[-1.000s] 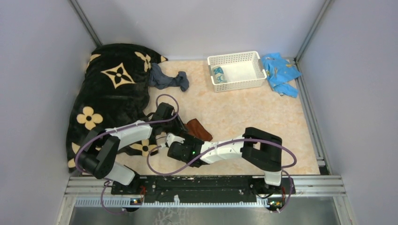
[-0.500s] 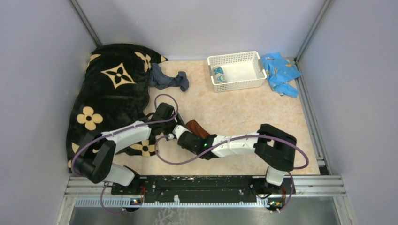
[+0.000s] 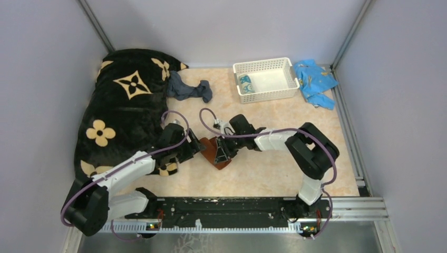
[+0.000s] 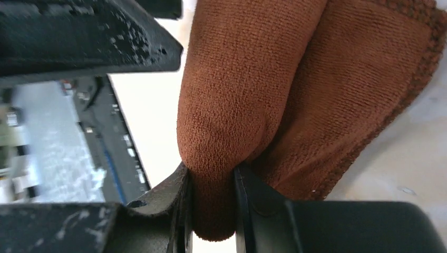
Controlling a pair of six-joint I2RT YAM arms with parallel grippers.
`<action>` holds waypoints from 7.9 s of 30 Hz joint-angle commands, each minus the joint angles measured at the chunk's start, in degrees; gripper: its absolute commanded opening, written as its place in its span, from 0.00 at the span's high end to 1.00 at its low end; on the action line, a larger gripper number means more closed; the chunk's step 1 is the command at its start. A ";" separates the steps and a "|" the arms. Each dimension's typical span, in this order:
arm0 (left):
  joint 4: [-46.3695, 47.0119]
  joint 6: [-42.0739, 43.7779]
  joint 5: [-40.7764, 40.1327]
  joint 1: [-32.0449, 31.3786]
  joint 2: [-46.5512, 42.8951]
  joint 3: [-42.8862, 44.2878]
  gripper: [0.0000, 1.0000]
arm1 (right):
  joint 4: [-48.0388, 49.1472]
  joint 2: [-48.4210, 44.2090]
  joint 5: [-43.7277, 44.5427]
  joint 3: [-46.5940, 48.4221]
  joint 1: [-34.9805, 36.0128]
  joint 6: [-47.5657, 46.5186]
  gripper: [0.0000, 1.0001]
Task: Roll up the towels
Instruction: Roll the towel at the center of the board, then pick up the towel at the center of the board, then place the towel in the bin.
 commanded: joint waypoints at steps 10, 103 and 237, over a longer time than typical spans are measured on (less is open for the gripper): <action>9.18 -1.25 3.82 0.19 8.97 0.36 0.21 | 19.45 14.56 -24.80 -6.65 -6.90 20.06 0.87; 1.18 2.69 4.69 -0.17 25.21 6.78 0.46 | -17.42 0.69 49.28 11.45 20.04 -14.07 0.38; -10.36 34.36 -1.88 24.44 0.45 22.60 0.16 | -42.18 34.62 31.14 72.92 -33.47 -13.56 0.40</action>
